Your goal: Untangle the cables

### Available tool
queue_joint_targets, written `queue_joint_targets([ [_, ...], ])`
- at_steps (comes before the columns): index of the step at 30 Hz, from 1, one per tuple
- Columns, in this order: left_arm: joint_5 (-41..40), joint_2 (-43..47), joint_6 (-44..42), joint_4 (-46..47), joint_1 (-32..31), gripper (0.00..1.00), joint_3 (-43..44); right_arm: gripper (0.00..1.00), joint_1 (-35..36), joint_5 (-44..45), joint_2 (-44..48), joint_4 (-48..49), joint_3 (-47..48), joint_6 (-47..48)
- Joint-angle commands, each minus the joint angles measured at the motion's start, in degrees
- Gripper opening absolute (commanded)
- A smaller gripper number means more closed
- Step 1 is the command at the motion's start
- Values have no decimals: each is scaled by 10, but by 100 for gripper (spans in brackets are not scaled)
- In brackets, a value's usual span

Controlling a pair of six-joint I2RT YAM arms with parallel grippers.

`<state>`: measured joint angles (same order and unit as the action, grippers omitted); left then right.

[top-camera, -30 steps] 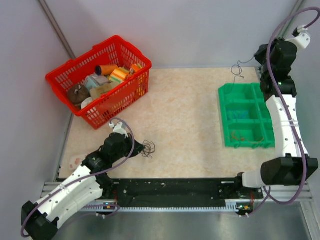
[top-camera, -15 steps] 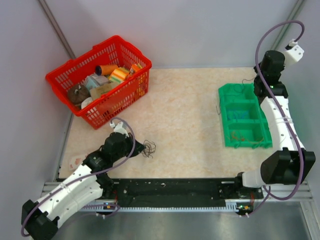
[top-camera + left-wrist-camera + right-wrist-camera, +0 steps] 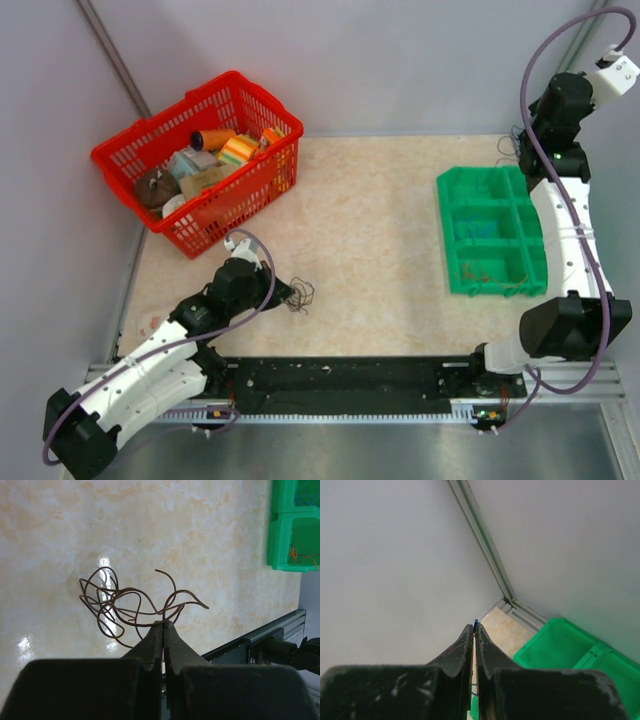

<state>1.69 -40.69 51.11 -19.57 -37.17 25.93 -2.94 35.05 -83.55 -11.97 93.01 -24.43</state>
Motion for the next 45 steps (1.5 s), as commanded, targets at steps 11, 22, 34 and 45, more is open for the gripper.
queue_joint_targets([
  [11, 8, -5, 0, 16, 2, 0, 32, 0, -9, -40, 0, 10, -57, -28],
  [22, 23, -23, -4, 17, 2, 0, 36, 0, -9, -7, -15, 4, -141, -63],
  [34, 42, -25, 8, 25, 2, 0, 25, 0, -9, -74, -121, -37, -133, -66],
  [45, 50, -27, 14, 25, 2, 0, 20, 51, -9, -165, -152, -152, -83, -55],
])
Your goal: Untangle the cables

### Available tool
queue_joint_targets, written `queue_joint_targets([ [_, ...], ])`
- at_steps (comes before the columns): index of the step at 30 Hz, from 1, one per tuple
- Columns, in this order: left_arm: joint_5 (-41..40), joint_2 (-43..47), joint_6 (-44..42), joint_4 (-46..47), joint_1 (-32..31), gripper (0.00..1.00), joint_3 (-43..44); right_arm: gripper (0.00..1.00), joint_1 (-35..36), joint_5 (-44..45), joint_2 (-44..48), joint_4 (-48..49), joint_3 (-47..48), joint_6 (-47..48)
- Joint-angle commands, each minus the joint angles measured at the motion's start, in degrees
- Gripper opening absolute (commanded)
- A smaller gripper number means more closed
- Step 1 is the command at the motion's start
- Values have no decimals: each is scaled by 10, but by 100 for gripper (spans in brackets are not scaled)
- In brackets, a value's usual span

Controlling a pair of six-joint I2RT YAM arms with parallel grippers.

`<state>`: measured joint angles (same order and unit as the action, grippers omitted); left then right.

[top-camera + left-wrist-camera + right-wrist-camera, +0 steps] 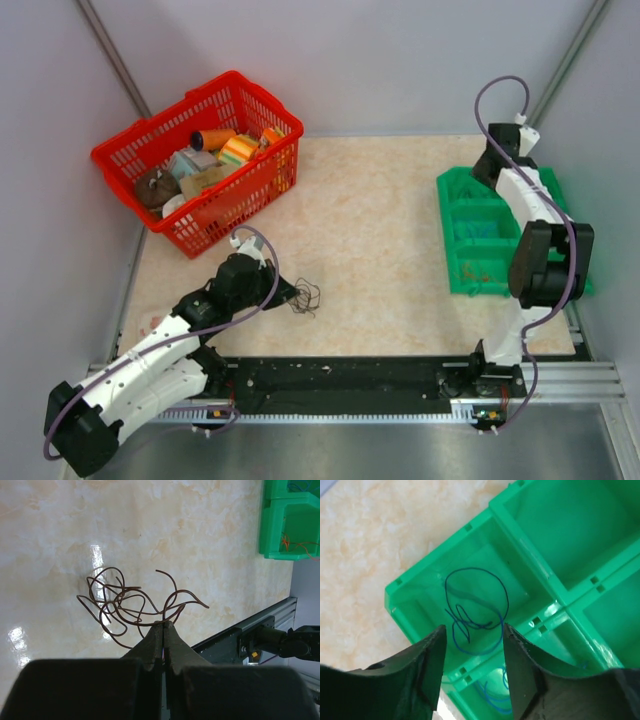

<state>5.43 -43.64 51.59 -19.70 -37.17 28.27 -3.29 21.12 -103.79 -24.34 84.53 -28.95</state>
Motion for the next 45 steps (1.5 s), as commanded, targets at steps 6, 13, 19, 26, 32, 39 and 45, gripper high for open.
queue_joint_targets([
  [6, 33, -18, 1, 38, 2, 0, -1, 77, 3, -25, 154, -12, -94, 2],
  [13, 38, -33, 4, 55, 0, 0, -1, 76, 14, -78, 279, 13, -187, 17],
  [19, 46, -25, 2, 61, 1, 0, -16, 74, 83, -292, 365, 96, -291, 39],
  [26, 45, -15, -18, 59, 2, 0, -36, 72, 415, -425, 444, 300, -490, 69],
  [32, 61, -20, -23, 56, 2, 0, -32, 71, 574, -338, 364, 422, -537, 16],
  [39, 70, -4, -14, 57, 2, 0, -31, 53, 624, -325, 248, 633, -578, -95],
  [45, 75, 2, -13, 49, 2, 0, -25, 40, 653, -247, 203, 657, -568, -87],
])
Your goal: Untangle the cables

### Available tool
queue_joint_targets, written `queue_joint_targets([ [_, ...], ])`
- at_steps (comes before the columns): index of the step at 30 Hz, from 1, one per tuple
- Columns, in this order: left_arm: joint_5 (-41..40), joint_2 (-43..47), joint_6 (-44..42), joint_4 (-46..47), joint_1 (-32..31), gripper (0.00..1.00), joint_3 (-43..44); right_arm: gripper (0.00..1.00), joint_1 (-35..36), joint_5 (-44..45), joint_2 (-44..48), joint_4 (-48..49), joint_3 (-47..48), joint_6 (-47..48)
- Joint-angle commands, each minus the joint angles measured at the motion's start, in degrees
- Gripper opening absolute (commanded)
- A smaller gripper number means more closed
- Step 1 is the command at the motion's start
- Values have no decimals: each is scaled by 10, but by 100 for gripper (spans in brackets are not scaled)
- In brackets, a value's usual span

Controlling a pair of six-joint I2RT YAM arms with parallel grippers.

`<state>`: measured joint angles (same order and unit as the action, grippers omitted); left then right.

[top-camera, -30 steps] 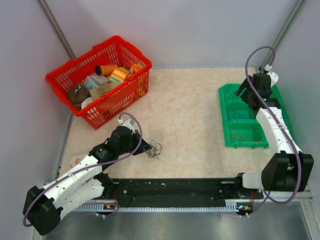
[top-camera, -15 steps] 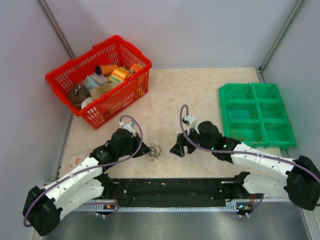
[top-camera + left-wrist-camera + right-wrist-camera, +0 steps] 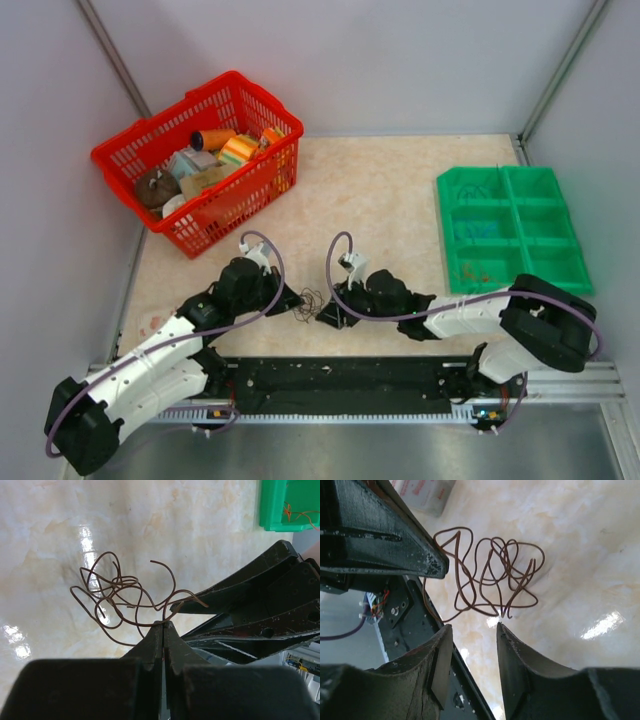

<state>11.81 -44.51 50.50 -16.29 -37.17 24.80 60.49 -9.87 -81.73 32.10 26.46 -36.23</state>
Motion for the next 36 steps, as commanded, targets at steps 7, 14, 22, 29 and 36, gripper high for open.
queue_joint_targets([
  [7, 25, 4, 2, 16, 2, 0, 23, 38, 21, 116, -83, 117, 25, -34],
  [14, 25, 8, 4, 10, 2, 0, 29, 41, 21, 165, -48, 54, 18, -17],
  [22, 30, -3, 6, 15, 2, 0, 31, 32, 25, 141, -98, 124, 38, -32],
  [29, 37, -12, -1, 42, 2, 12, 1, 0, 24, 189, -43, 164, -27, -37],
  [36, 49, -50, 3, 94, 2, 19, -32, 0, 26, 244, 92, 130, -105, -35],
])
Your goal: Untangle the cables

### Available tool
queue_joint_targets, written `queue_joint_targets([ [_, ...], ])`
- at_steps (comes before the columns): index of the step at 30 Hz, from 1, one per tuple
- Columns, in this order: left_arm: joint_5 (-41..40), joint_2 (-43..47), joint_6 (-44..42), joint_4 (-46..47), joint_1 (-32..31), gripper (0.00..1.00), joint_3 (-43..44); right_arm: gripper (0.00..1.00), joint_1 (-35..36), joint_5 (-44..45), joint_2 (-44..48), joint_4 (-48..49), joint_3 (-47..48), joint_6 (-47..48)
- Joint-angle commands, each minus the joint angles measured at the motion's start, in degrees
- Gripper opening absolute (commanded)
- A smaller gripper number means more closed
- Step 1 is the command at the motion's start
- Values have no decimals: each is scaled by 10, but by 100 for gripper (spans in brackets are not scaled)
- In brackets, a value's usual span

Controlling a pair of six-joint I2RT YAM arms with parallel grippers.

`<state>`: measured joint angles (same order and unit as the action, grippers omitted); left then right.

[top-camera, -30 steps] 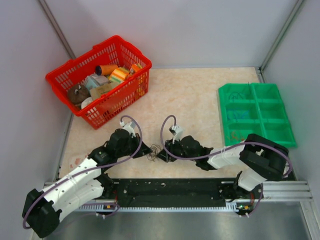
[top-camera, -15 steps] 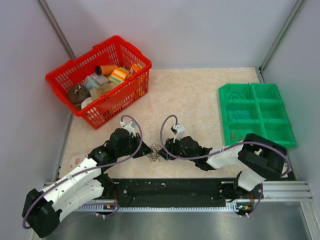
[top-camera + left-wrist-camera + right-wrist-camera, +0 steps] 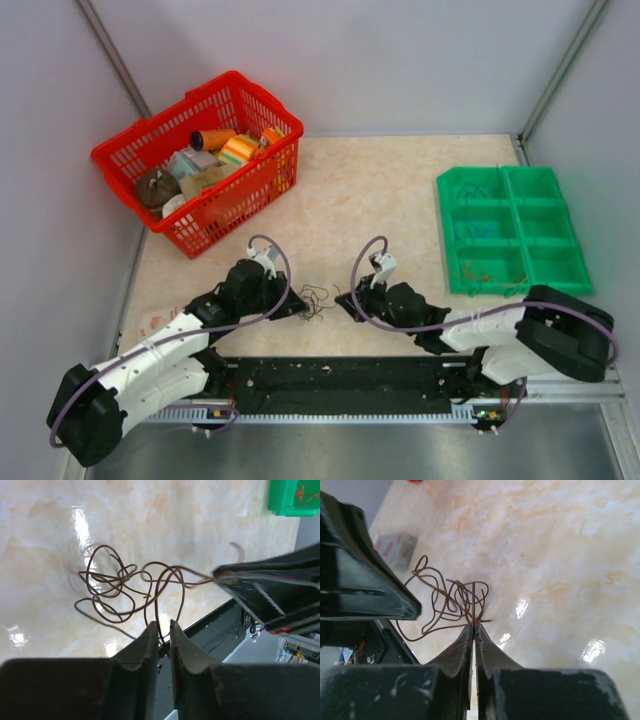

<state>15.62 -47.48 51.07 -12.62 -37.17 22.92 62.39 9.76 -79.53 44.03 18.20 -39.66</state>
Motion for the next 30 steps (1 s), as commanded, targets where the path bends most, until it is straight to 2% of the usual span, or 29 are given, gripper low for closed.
queue_joint_targets([
  [1, 10, -26, -4, 58, 2, 12, -11, 0, 7, 56, 88, -3, -29, 0],
  [4, 10, -43, -11, 59, 2, 0, 0, 0, 6, 85, 153, -56, -40, 10],
  [9, -15, -37, -14, 32, 2, 0, 13, 0, 7, 195, 305, -244, -19, 34],
  [11, -32, -20, -18, 6, 1, 0, 19, 0, 6, 270, 396, -368, 6, 34],
  [14, -76, 23, -28, -41, 2, 0, 27, 0, 5, 382, 495, -517, 49, 34],
  [18, -175, 83, -43, -117, 1, 0, 47, 0, -3, 513, 604, -653, 118, 43],
  [23, -265, 157, -71, -192, 2, 0, 90, 0, -3, 611, 661, -706, 206, 120],
  [30, -359, 207, -121, -253, 2, 0, 168, 0, -4, 671, 679, -713, 273, 218],
])
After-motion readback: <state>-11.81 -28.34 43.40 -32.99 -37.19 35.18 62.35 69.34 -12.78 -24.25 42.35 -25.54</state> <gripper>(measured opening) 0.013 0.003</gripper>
